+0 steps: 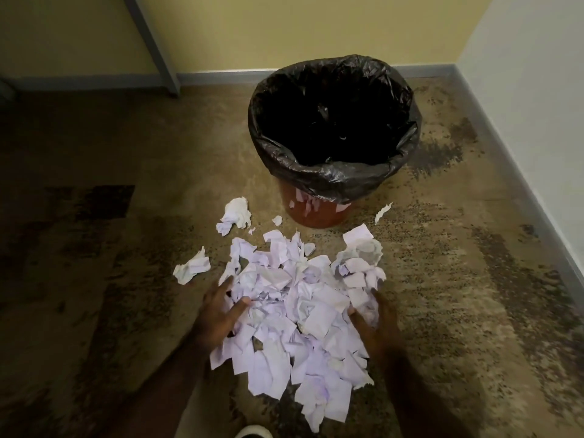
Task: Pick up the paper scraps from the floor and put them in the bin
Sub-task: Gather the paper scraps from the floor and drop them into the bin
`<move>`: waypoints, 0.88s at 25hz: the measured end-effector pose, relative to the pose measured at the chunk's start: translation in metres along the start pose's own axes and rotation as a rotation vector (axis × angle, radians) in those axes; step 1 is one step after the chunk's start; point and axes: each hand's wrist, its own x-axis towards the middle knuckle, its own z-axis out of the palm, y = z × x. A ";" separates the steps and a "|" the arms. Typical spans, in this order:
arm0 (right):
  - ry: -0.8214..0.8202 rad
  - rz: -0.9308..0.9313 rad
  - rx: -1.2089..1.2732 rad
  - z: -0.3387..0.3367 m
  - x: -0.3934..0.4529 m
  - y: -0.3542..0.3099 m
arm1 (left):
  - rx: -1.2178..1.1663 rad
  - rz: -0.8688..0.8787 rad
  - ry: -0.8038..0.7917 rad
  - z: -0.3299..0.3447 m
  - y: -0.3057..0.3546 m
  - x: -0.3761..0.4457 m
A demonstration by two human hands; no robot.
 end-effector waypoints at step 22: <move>-0.291 0.034 0.374 0.056 -0.034 -0.063 | -0.632 0.036 -0.332 0.086 0.067 -0.039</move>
